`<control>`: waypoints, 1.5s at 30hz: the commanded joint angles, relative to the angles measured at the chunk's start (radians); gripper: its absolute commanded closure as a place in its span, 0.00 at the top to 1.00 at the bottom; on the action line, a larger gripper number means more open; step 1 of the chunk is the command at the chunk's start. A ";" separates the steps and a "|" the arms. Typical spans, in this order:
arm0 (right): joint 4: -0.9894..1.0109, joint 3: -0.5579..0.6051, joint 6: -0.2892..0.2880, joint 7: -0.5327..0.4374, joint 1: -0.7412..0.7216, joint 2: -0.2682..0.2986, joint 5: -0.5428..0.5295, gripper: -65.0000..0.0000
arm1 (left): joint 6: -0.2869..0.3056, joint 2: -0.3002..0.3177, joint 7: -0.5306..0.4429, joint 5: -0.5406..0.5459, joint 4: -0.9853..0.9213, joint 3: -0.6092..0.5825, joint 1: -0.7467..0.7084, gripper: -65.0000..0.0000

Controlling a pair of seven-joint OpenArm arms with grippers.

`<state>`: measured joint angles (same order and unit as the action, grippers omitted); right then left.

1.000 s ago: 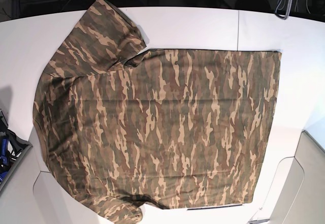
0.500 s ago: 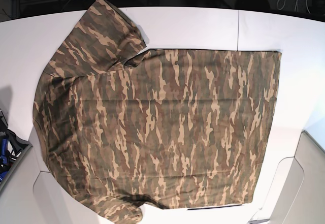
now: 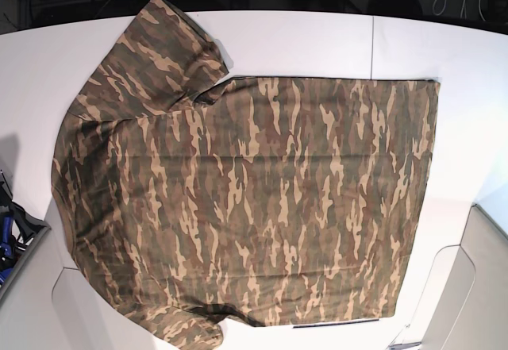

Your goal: Fold the T-shirt properly

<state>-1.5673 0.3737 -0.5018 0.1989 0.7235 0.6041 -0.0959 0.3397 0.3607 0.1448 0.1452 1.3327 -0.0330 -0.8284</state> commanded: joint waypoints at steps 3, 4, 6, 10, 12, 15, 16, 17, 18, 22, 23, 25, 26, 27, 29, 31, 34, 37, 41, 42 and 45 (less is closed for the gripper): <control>-0.135 -0.114 -0.069 0.044 0.047 0.013 -0.117 0.05 | 0.014 0.008 0.038 0.032 0.123 0.095 -0.071 0.05; -0.172 -0.151 -0.072 0.058 0.056 0.014 -0.152 0.05 | 0.020 0.008 0.051 0.043 0.159 0.126 -0.090 0.05; -0.238 -0.221 -0.075 0.091 0.069 0.013 -0.214 0.05 | 0.040 0.008 0.066 0.072 0.230 0.187 -0.124 0.05; -0.328 -0.344 -0.078 0.155 0.069 0.013 -0.325 0.05 | 0.077 0.008 0.071 0.121 0.360 0.300 -0.175 0.05; -0.346 -0.406 -0.078 0.176 0.069 0.011 -0.381 0.05 | 0.076 0.008 0.095 0.154 0.420 0.350 -0.188 0.05; -0.348 -0.509 -0.078 0.178 0.063 -0.010 -0.418 0.17 | 0.076 0.008 0.172 0.216 0.493 0.414 -0.182 0.05; -0.348 -0.545 -0.078 0.178 0.058 -0.022 -0.428 0.21 | 0.076 0.009 0.201 0.239 0.513 0.435 -0.177 0.05; -0.347 -0.580 -0.077 0.185 0.050 -0.034 -0.445 0.26 | 0.076 0.008 0.237 0.270 0.529 0.454 -0.168 0.05; -0.347 -0.613 -0.074 0.191 0.042 -0.046 -0.462 0.29 | 0.076 0.008 0.271 0.301 0.542 0.470 -0.157 0.05; -0.344 -0.715 -0.070 0.248 0.012 -0.097 -0.515 0.37 | 0.076 0.012 0.383 0.369 0.562 0.505 -0.098 0.21; -0.342 -0.729 -0.069 0.256 0.006 -0.108 -0.514 0.37 | 0.076 0.016 0.397 0.380 0.562 0.507 -0.085 0.28; -0.327 -0.741 -0.054 0.267 -0.002 -0.121 -0.513 0.37 | 0.076 0.035 0.406 0.396 0.561 0.507 -0.065 0.42; -0.318 -0.741 -0.040 0.267 -0.004 -0.125 -0.514 0.38 | 0.076 0.047 0.406 0.398 0.561 0.507 -0.057 0.46; -0.306 -0.741 -0.026 0.267 -0.006 -0.129 -0.513 0.40 | 0.076 0.058 0.406 0.398 0.561 0.507 -0.050 0.48; -0.282 -0.741 0.005 0.268 -0.009 -0.143 -0.513 0.46 | 0.076 0.082 0.407 0.397 0.561 0.507 -0.039 0.48; -0.259 -0.741 0.008 0.269 -0.013 -0.151 -0.514 0.50 | 0.074 0.100 0.406 0.397 0.561 0.507 -0.032 0.48; -0.221 -0.740 0.007 0.272 -0.039 -0.172 -0.515 0.50 | 0.039 0.108 0.419 0.398 0.561 0.507 -0.008 0.48; -0.195 -0.740 0.003 0.283 -0.063 -0.197 -0.527 0.50 | 0.034 0.108 0.488 0.443 0.560 0.507 0.037 0.48; -0.181 -0.738 -0.030 0.296 -0.064 -0.236 -0.586 0.50 | 0.035 0.108 0.502 0.505 0.548 0.507 0.086 0.49; -0.179 -0.738 -0.029 0.299 -0.064 -0.250 -0.594 0.50 | 0.035 0.108 0.502 0.521 0.539 0.507 0.099 0.49; -0.174 -0.736 -0.030 0.310 -0.066 -0.295 -0.597 0.50 | 0.039 0.108 0.503 0.570 0.494 0.507 0.144 0.49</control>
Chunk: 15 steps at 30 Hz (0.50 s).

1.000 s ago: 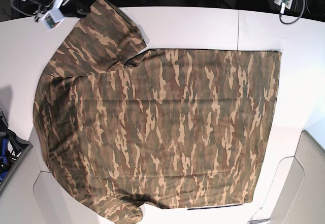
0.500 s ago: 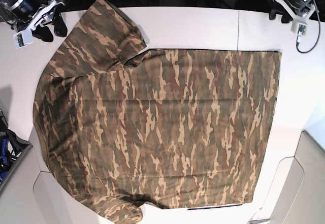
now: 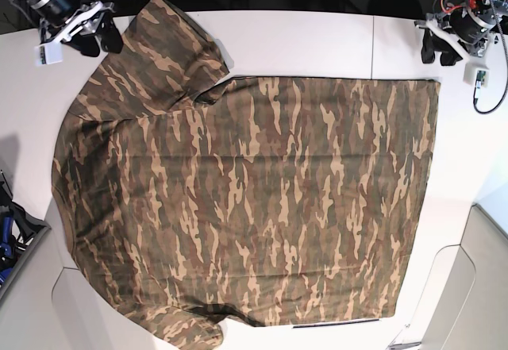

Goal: Fold the T-shirt properly
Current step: 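Move both grippers down to the shirt's shoulder corners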

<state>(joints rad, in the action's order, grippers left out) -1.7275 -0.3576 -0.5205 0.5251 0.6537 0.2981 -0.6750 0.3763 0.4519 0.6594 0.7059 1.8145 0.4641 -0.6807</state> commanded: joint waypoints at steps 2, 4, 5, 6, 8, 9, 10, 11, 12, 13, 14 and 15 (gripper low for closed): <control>-0.013 0.002 -0.011 -0.016 0.003 -0.009 -0.018 0.50 | 0.002 0.017 -0.012 0.019 -0.027 0.010 0.030 0.49; -0.013 0.012 -0.011 -0.016 0.003 -0.022 -0.018 0.50 | 0.002 0.017 -0.012 0.026 -0.069 0.010 0.064 0.49; -0.013 0.018 -0.011 -0.016 0.003 -0.025 -0.018 0.50 | 0.002 0.018 -0.012 0.030 -0.089 0.010 0.083 0.49; -0.013 0.025 -0.011 -0.016 0.003 -0.028 -0.018 0.50 | 0.002 0.020 -0.012 0.036 -0.111 0.010 0.100 0.49; -0.013 0.037 -0.011 -0.017 0.003 -0.033 -0.018 0.50 | 0.002 0.029 -0.013 0.042 -0.157 0.010 0.133 0.49; -0.013 0.045 -0.011 -0.017 0.002 -0.033 -0.018 0.50 | 0.002 0.035 -0.015 0.042 -0.182 0.010 0.151 0.49; -0.013 0.053 -0.011 -0.016 0.001 -0.033 -0.017 0.50 | 0.002 0.044 -0.019 0.042 -0.208 0.010 0.167 0.49; -0.013 0.059 -0.011 -0.017 0.000 -0.033 -0.017 0.50 | 0.002 0.052 -0.022 0.042 -0.234 0.010 0.185 0.49; -0.013 0.063 -0.011 -0.017 -0.001 -0.033 -0.018 0.50 | 0.002 0.061 -0.023 0.046 -0.258 0.010 0.201 0.49; -0.013 0.066 -0.011 -0.016 -0.005 -0.034 -0.016 0.50 | 0.002 0.070 -0.020 0.066 -0.284 0.009 0.216 0.49; -0.013 0.066 -0.011 -0.016 -0.010 -0.035 -0.013 0.50 | 0.004 0.079 -0.006 0.101 -0.308 0.009 0.227 0.49; -0.013 0.066 -0.011 -0.016 -0.013 -0.035 -0.013 0.50 | 0.019 0.084 0.011 0.131 -0.329 0.007 0.235 0.49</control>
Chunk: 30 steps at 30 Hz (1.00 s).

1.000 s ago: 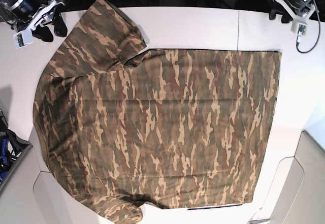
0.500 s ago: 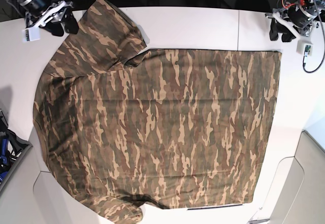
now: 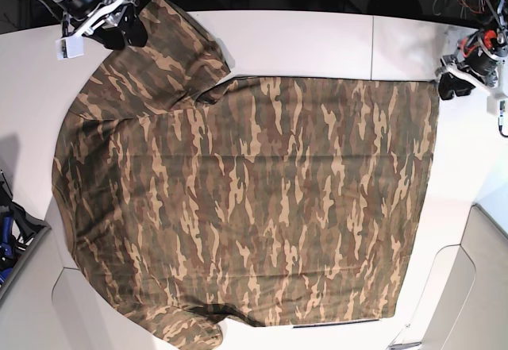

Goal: Fold the T-shirt properly
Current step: 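Move both grippers down to the shirt's shoulder corners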

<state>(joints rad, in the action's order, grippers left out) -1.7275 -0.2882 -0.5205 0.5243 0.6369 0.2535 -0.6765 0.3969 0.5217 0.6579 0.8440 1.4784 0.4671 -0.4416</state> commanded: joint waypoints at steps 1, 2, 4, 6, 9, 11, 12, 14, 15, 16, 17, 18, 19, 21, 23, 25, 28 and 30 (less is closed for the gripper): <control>-0.013 -0.003 -0.010 -0.016 0.001 0.010 -0.012 0.50 | 0.015 0.016 0.026 0.011 -0.010 0.004 0.002 0.49; -0.013 -0.003 -0.010 -0.016 -0.004 0.009 -0.012 0.50 | 0.023 0.016 0.029 0.018 -0.021 0.003 0.002 0.49; -0.013 -0.003 -0.010 -0.015 -0.014 0.009 -0.012 0.50 | 0.048 0.010 0.029 0.020 -0.034 0.003 0.001 0.49; -0.013 -0.003 -0.010 -0.015 -0.023 0.009 -0.012 0.50 | 0.065 0.004 0.041 0.039 -0.036 0.002 0.000 0.49; -0.013 -0.003 -0.007 -0.014 -0.030 0.009 -0.012 0.50 | 0.088 0.005 0.074 0.081 -0.036 -0.011 0.001 0.49; -0.013 -0.003 -0.007 -0.014 -0.030 0.009 -0.012 0.50 | 0.097 0.005 0.076 0.079 -0.036 -0.031 0.001 0.49; -0.013 -0.003 -0.007 -0.014 -0.030 0.009 -0.012 0.50 | 0.096 0.005 0.076 0.077 -0.036 -0.042 0.001 0.49; -0.013 -0.003 -0.007 -0.014 -0.030 0.009 -0.011 0.50 | 0.096 0.005 0.074 0.076 -0.036 -0.063 0.001 0.49; -0.013 -0.003 -0.007 -0.014 -0.030 0.009 -0.011 0.50 | 0.096 0.005 0.074 0.076 -0.036 -0.070 0.001 0.49; -0.013 -0.004 -0.007 -0.009 -0.030 0.009 -0.012 0.50 | 0.096 0.005 0.074 0.072 -0.036 -0.075 0.001 0.49; -0.013 -0.004 -0.007 -0.003 -0.030 0.010 -0.011 0.50 | 0.096 0.005 0.074 0.071 -0.036 -0.078 0.001 0.49; -0.013 -0.006 -0.007 -0.003 -0.030 0.010 -0.011 0.50 | 0.096 0.005 0.074 0.071 -0.036 -0.078 0.001 0.49; -0.013 -0.010 -0.007 -0.004 -0.030 0.010 -0.012 0.50 | 0.095 0.005 0.074 0.068 -0.036 -0.078 0.001 0.49; -0.013 -0.027 -0.007 -0.003 -0.030 0.009 -0.012 0.50 | 0.094 0.005 0.074 0.049 -0.036 -0.078 0.001 0.49; -0.013 -0.057 -0.007 -0.003 -0.030 0.009 -0.012 0.50 | 0.094 0.005 0.074 0.034 -0.036 -0.078 0.001 0.49; -0.013 -0.094 -0.007 -0.003 -0.030 0.010 -0.012 0.50 | 0.094 0.005 0.073 0.031 -0.036 -0.078 0.001 0.49; -0.013 -0.148 -0.007 -0.003 -0.030 0.010 -0.012 0.50 | 0.094 0.005 0.072 0.031 -0.036 -0.078 0.001 0.49; -0.013 -0.172 -0.007 -0.003 -0.030 0.010 -0.012 0.50 | 0.094 0.005 0.072 0.032 -0.036 -0.078 0.001 0.49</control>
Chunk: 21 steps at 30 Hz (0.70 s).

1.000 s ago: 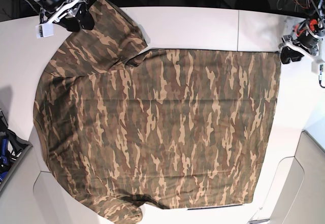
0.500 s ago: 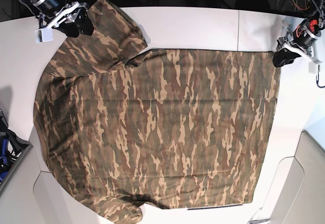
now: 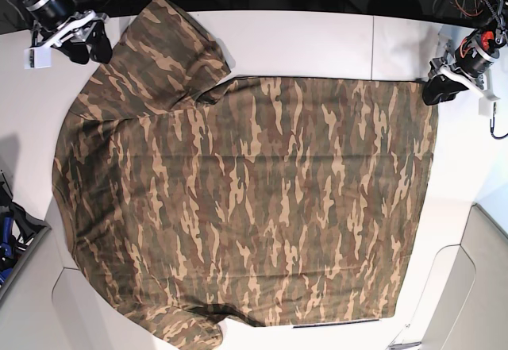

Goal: Fold the T-shirt properly
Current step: 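Move both grippers down to the shirt's shoulder corners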

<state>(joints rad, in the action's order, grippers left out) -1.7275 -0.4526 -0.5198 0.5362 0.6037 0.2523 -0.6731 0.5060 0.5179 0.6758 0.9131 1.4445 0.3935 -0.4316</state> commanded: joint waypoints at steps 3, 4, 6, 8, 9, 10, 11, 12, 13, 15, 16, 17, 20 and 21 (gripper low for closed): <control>-0.010 -0.014 -0.003 -0.012 0.003 0.011 -0.008 0.50 | -0.014 0.008 0.054 -0.030 -0.002 -0.005 -0.009 0.49; -0.004 -0.011 0.000 -0.012 0.003 0.011 -0.008 0.50 | -0.014 0.008 0.054 -0.030 -0.002 -0.007 -0.009 0.49; 0.017 -0.005 0.000 -0.013 -0.002 0.011 -0.008 0.50 | -0.014 0.006 0.055 -0.030 -0.002 -0.011 -0.009 0.49; 0.048 0.008 -0.003 -0.013 -0.014 0.011 -0.008 0.50 | -0.014 0.004 0.054 -0.030 -0.002 -0.016 -0.009 0.49; 0.068 0.015 -0.008 -0.013 -0.021 0.011 -0.008 0.50 | -0.014 0.003 0.054 -0.030 -0.002 -0.016 -0.009 0.49; 0.088 0.022 -0.018 -0.013 -0.031 0.011 -0.008 0.50 | -0.014 0.002 0.053 -0.029 -0.002 -0.016 -0.009 0.49; 0.108 0.030 -0.023 -0.013 -0.041 0.011 -0.009 0.50 | -0.014 0.003 0.053 -0.029 -0.002 -0.016 -0.009 0.49; 0.124 0.039 -0.027 -0.013 -0.052 0.011 -0.010 0.50 | -0.014 0.002 0.054 -0.030 -0.002 -0.016 -0.009 0.49; 0.138 0.051 -0.031 -0.012 -0.061 0.011 -0.016 0.50 | -0.014 0.003 0.054 -0.028 -0.002 -0.016 -0.009 0.49; 0.158 0.077 -0.040 -0.013 -0.064 0.011 -0.032 0.50 | -0.005 0.002 0.055 -0.010 -0.002 -0.016 -0.009 0.49; 0.158 0.091 -0.046 -0.013 -0.063 0.010 -0.043 0.50 | 0.010 0.002 0.055 -0.005 -0.002 -0.016 -0.009 0.49; 0.158 0.105 -0.048 -0.013 -0.063 0.010 -0.051 0.50 | 0.020 0.002 0.055 -0.001 -0.002 -0.016 -0.009 0.49; 0.158 0.144 -0.054 -0.013 -0.063 0.010 -0.049 0.50 | 0.042 -0.006 0.059 0.014 -0.002 -0.016 -0.009 0.49; 0.158 0.155 -0.054 -0.013 -0.063 0.010 -0.049 0.50 | 0.052 -0.011 0.061 0.014 -0.002 -0.016 -0.009 0.49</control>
<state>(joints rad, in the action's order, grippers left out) -1.5658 -0.2981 -0.5808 0.4973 0.5320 0.2550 -0.7380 0.5659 0.5018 0.6834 0.9516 1.4437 0.3817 -0.4316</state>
